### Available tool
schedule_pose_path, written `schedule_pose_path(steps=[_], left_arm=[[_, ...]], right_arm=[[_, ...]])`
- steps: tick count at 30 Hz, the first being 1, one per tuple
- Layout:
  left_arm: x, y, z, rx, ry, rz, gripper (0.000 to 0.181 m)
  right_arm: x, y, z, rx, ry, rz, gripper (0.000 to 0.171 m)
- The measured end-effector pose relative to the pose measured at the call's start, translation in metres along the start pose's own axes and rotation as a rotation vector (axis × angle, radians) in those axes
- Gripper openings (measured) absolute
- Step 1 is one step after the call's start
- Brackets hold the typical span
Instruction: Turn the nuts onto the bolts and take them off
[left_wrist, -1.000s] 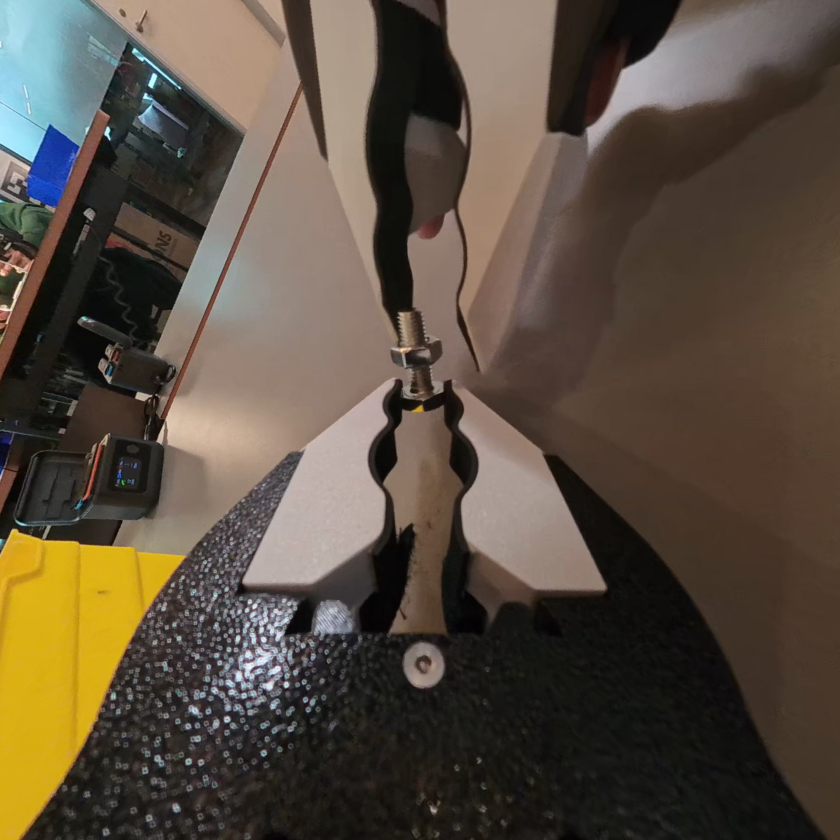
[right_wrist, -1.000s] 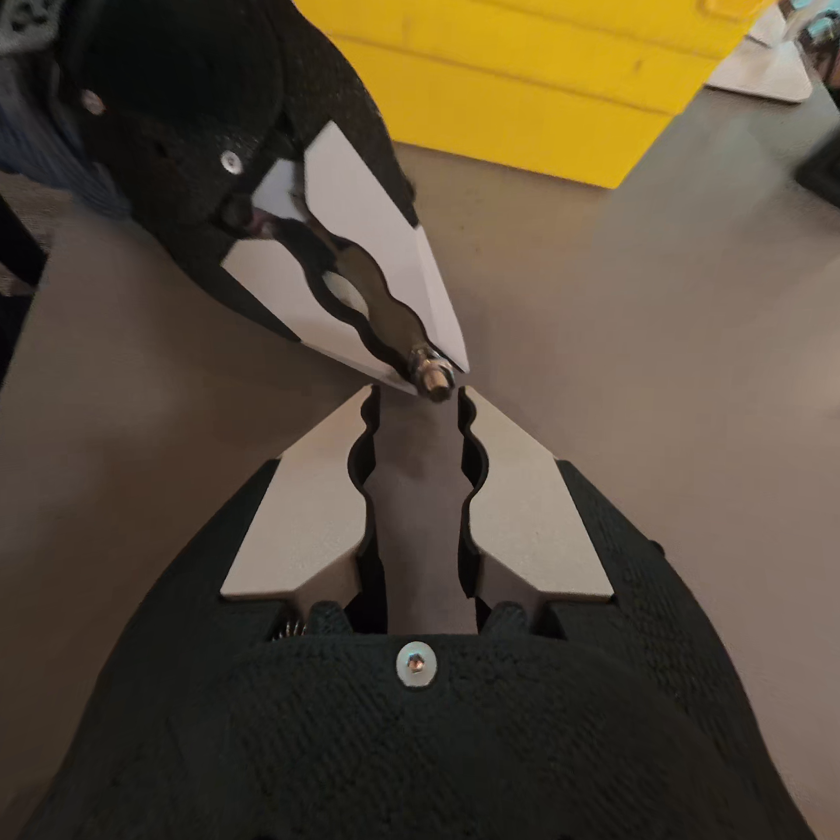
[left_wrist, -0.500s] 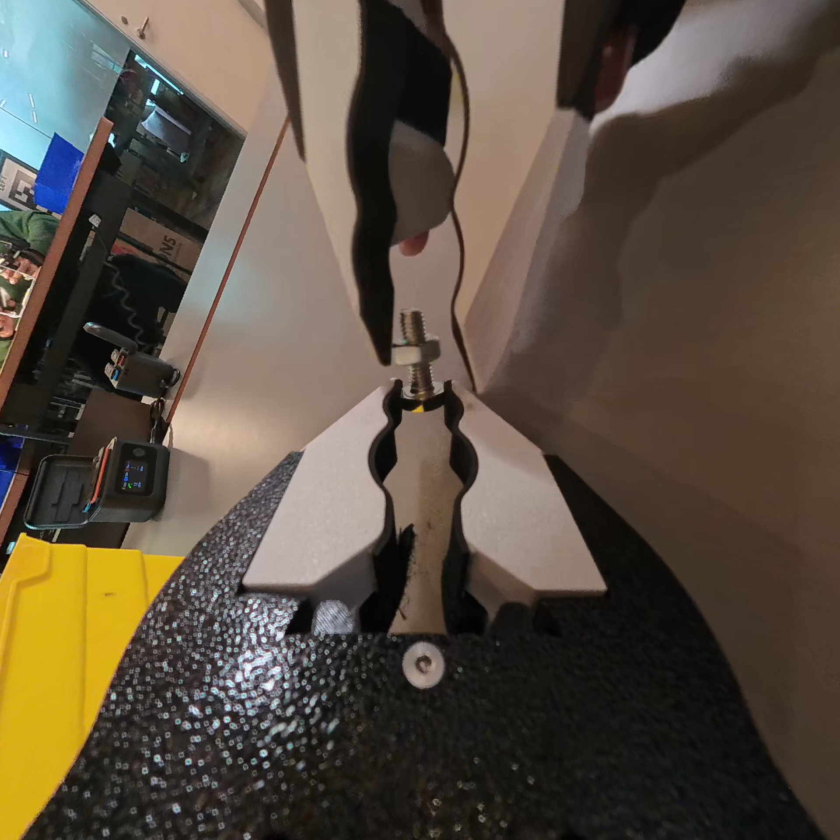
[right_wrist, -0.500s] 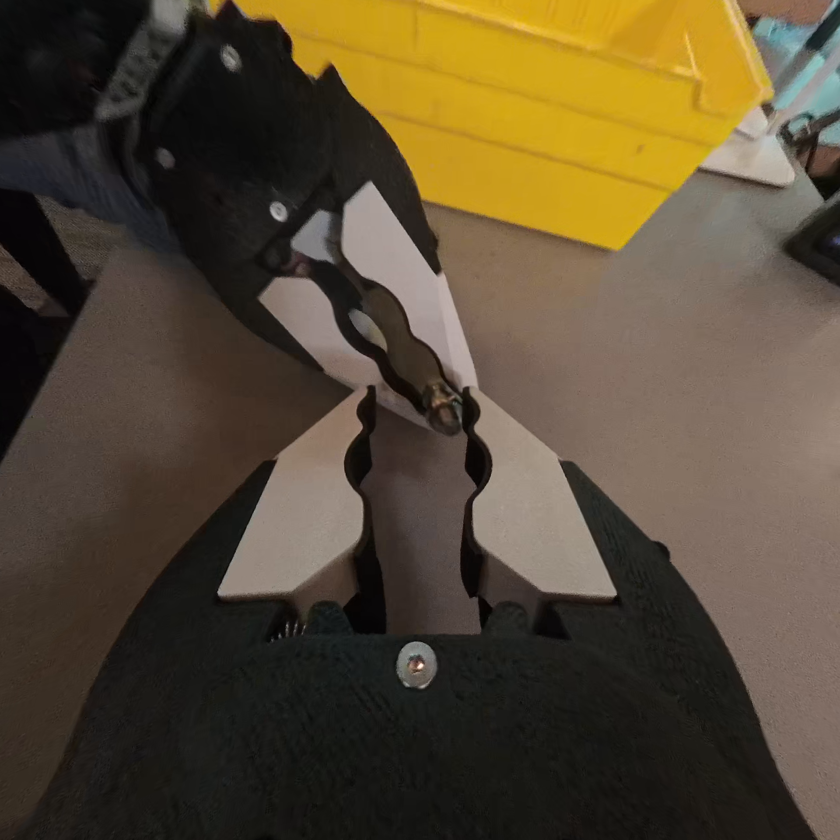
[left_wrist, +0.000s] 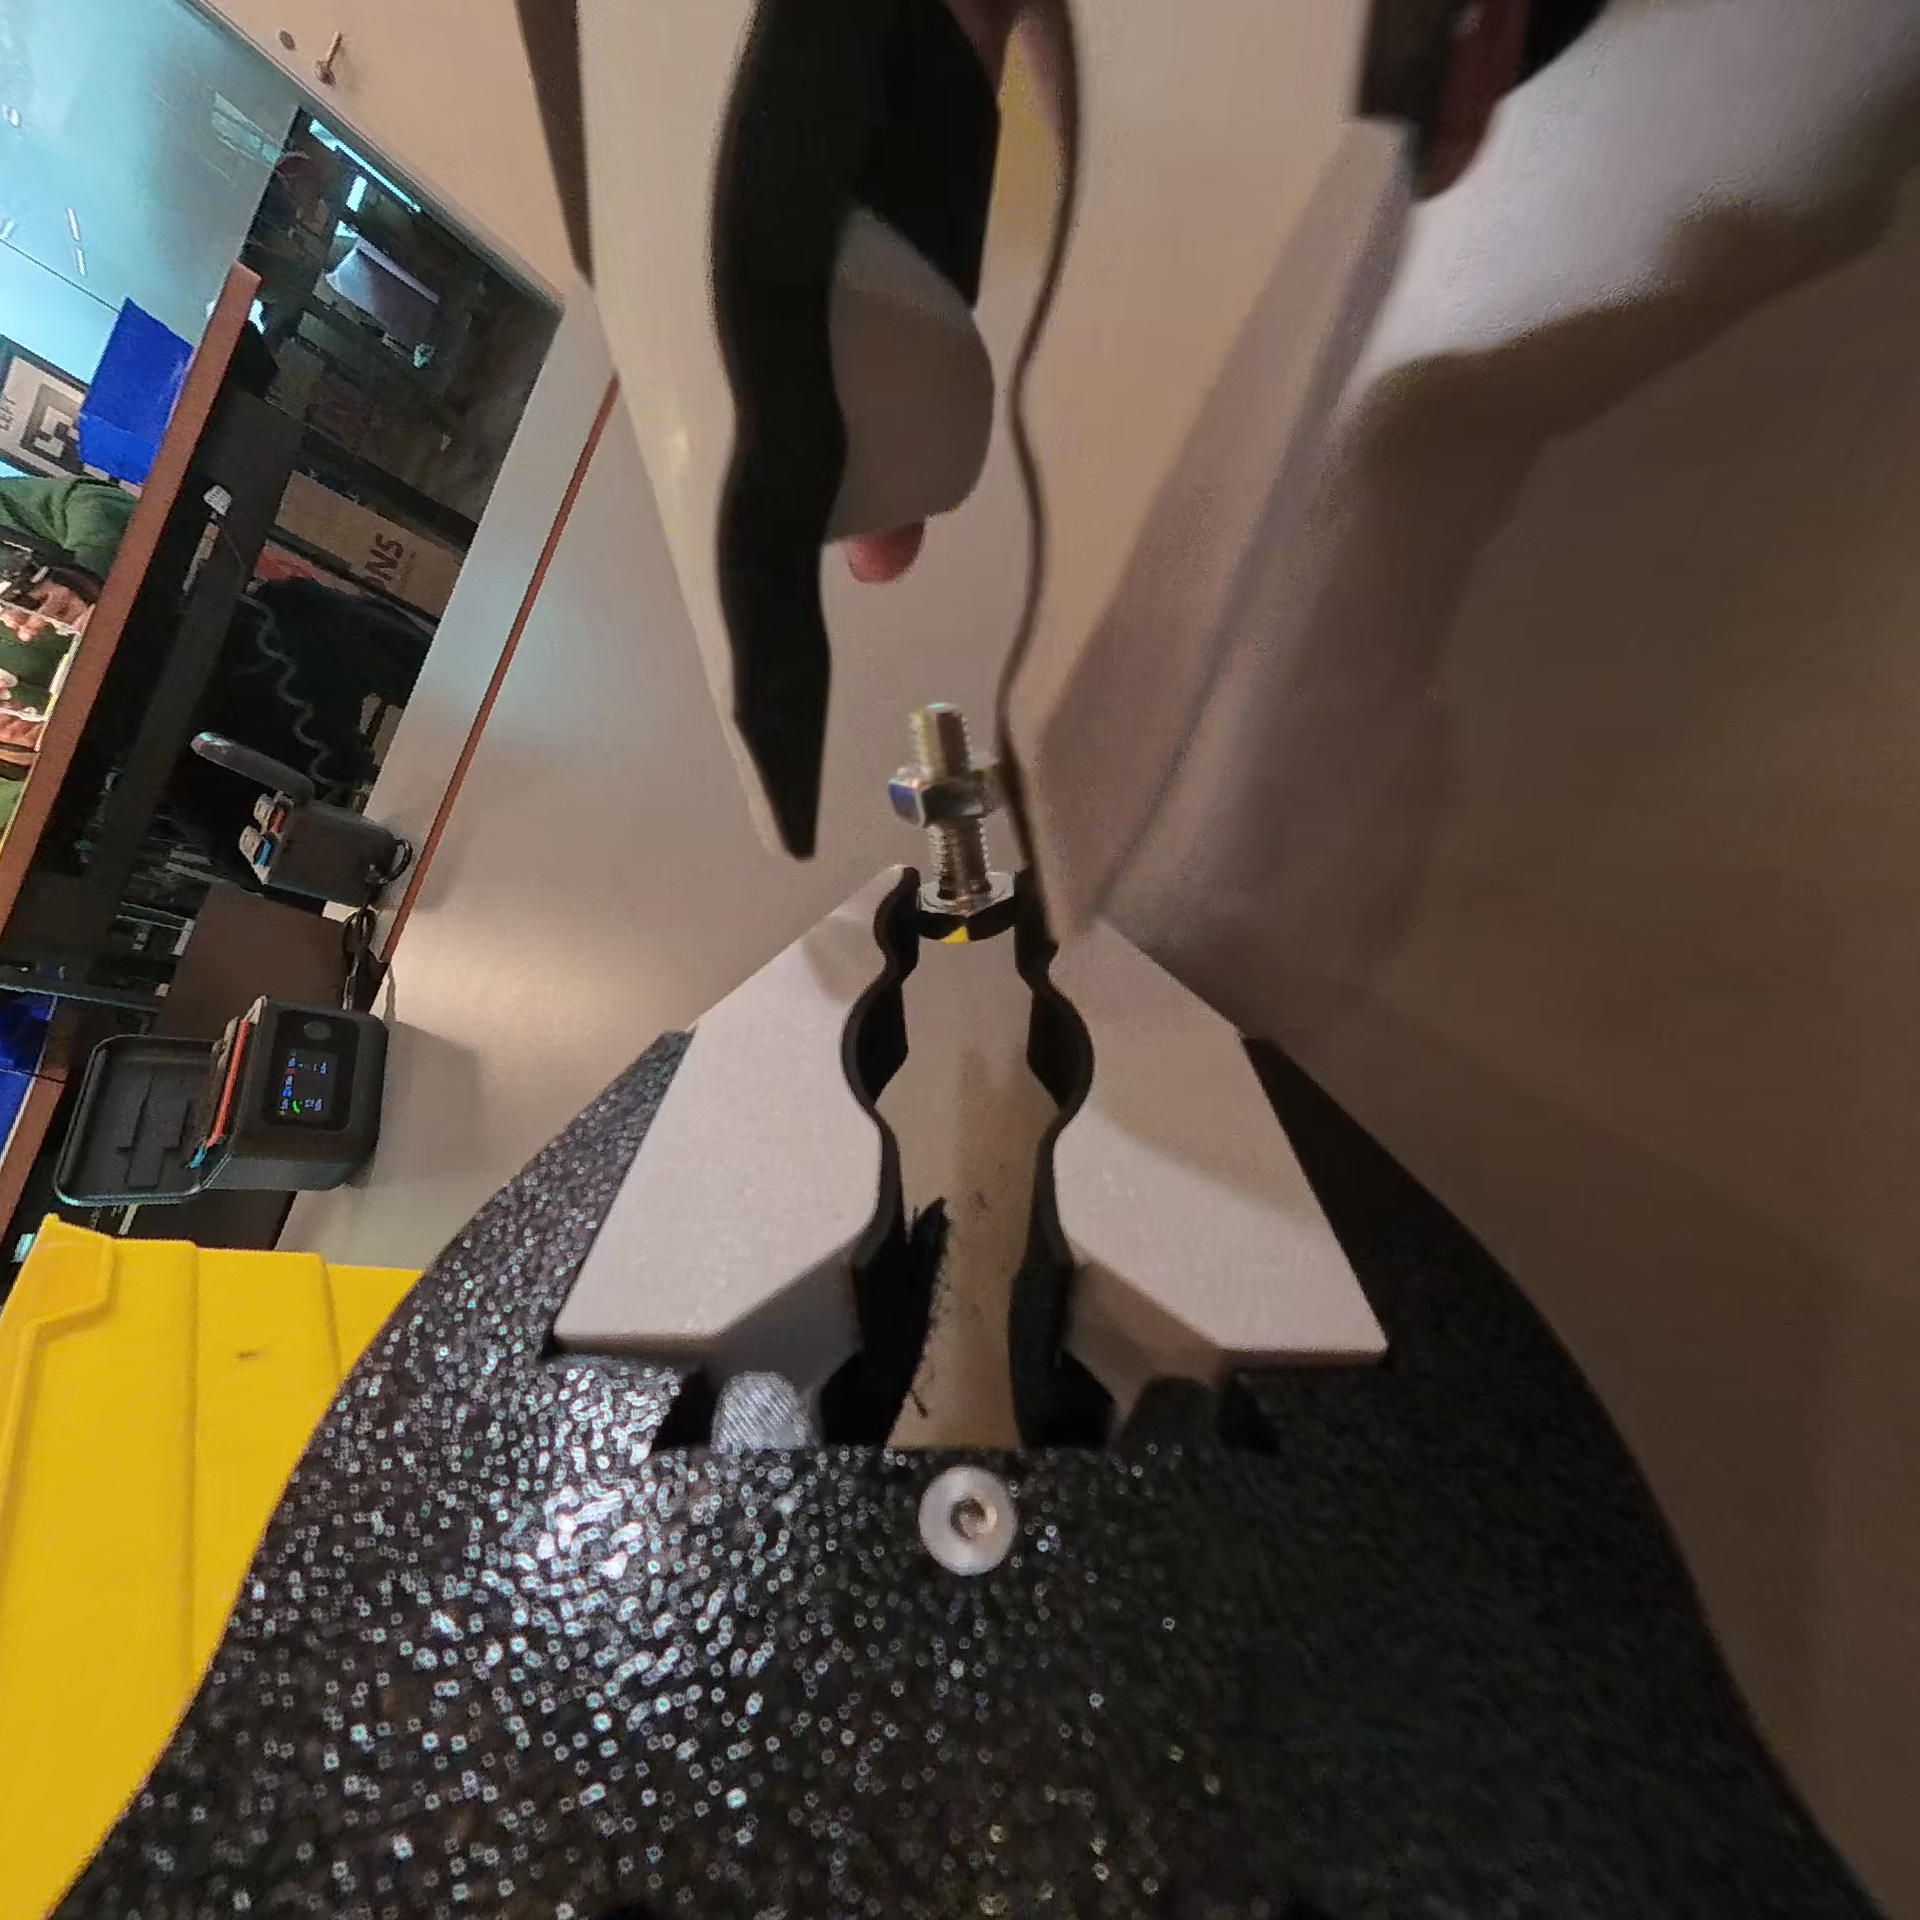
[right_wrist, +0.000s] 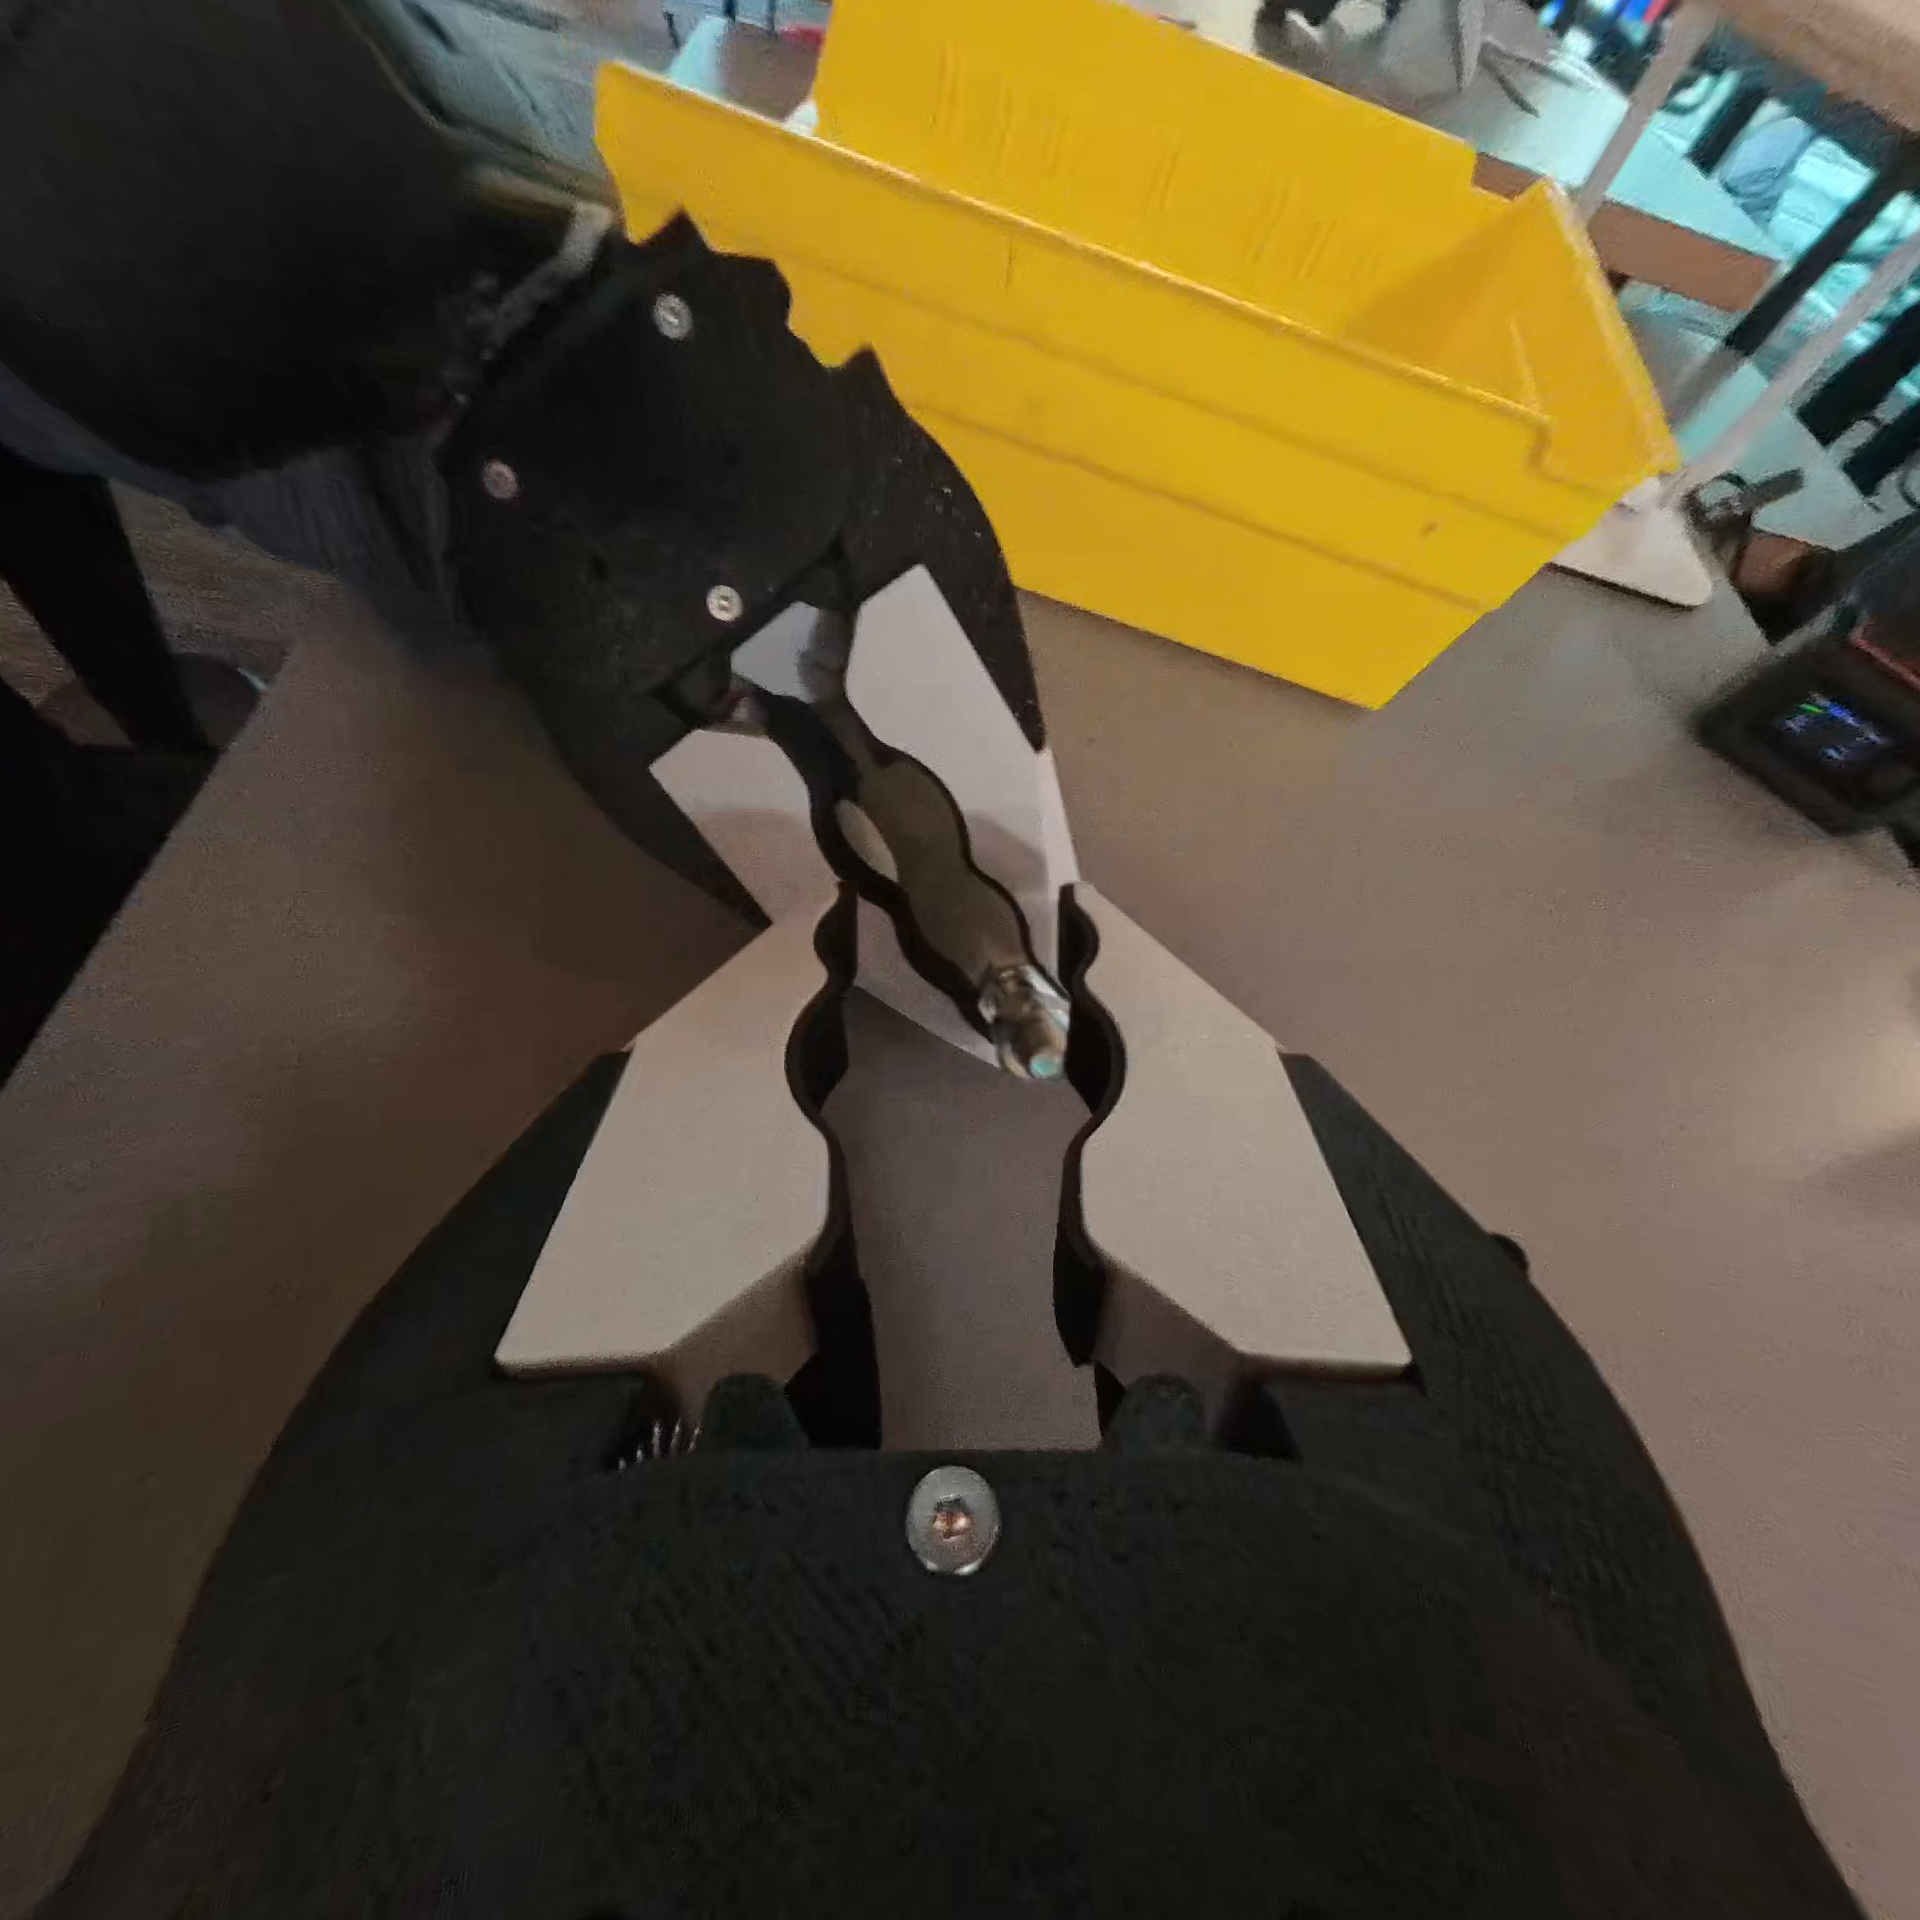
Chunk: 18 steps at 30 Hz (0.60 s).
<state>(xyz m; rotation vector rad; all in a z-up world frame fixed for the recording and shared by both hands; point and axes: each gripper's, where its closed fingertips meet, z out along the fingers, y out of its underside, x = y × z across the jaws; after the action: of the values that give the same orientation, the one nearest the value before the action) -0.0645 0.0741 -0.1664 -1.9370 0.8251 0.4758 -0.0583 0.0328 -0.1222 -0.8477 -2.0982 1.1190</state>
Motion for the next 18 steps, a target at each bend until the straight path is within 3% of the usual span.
schedule_pose_path(steps=[6,12,18], left_arm=[[0.0,0.0,0.0,0.002,0.0,-0.002,0.016],[0.0,0.0,0.0,-0.002,0.002,0.0,0.016],[0.0,0.0,0.0,0.001,0.003,-0.001,0.016]], right_arm=[[0.017,0.049,-0.008,-0.234,0.033,0.141,0.034],[-0.003,0.005,0.0,-0.032,-0.019,-0.002,0.035],[0.017,0.052,-0.011,-0.259,0.031,0.139,0.035]])
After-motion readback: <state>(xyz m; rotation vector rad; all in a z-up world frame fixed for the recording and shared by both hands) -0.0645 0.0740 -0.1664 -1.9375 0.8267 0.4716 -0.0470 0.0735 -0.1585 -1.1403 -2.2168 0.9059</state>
